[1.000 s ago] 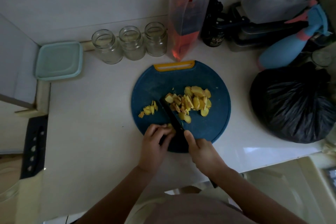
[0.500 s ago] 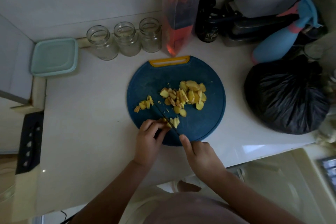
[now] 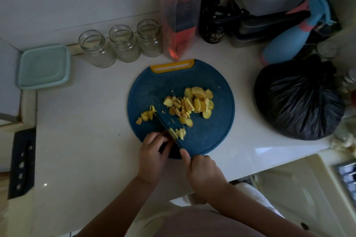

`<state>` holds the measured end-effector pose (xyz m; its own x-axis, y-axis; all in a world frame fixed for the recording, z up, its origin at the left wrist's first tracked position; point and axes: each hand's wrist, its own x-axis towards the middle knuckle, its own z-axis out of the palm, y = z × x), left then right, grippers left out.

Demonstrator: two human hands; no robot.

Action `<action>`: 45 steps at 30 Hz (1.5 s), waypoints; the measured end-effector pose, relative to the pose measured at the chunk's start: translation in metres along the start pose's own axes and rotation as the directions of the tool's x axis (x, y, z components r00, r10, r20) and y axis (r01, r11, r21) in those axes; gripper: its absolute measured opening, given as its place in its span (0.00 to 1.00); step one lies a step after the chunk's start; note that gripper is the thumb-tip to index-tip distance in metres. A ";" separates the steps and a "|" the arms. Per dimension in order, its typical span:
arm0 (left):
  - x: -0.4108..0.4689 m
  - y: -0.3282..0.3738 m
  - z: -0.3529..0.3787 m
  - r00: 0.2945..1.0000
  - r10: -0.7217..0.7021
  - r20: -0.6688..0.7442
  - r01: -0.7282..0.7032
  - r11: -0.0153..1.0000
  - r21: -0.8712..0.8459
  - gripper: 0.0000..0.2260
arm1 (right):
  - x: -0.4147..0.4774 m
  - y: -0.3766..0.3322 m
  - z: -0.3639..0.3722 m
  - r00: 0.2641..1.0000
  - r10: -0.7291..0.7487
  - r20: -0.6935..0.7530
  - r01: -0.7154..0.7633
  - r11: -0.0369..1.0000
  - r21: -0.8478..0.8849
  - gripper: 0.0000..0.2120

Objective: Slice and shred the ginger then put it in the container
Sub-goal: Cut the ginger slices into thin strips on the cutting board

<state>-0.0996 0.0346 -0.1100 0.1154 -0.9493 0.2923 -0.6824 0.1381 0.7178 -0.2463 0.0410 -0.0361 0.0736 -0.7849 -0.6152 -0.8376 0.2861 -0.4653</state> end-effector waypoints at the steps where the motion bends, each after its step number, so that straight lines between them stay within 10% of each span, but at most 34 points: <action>1: 0.000 0.000 0.000 1.000 0.001 0.005 -0.001 1.000 0.000 0.10 | 0.003 -0.002 0.000 1.000 0.014 0.005 -0.014 1.000 -0.008 0.27; 14: 0.004 -0.006 -0.013 0.986 0.109 0.126 -0.102 0.993 -0.057 0.11 | 0.015 0.004 -0.009 0.998 0.050 0.022 -0.055 0.888 0.456 0.31; 25: 0.010 -0.002 -0.015 0.984 0.121 0.130 -0.120 0.993 -0.014 0.11 | -0.002 0.010 -0.010 0.992 -0.119 -0.045 0.125 0.977 0.173 0.29; 45: 0.012 -0.008 -0.013 0.984 0.113 0.141 -0.113 0.994 -0.005 0.10 | -0.001 0.002 0.001 1.000 -0.010 0.011 0.009 0.999 0.036 0.28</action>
<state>-0.0833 0.0257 -0.1035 -0.0654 -0.9580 0.2792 -0.6873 0.2461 0.6834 -0.2472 0.0430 -0.0371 0.0877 -0.7815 -0.6177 -0.8171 0.2984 -0.4934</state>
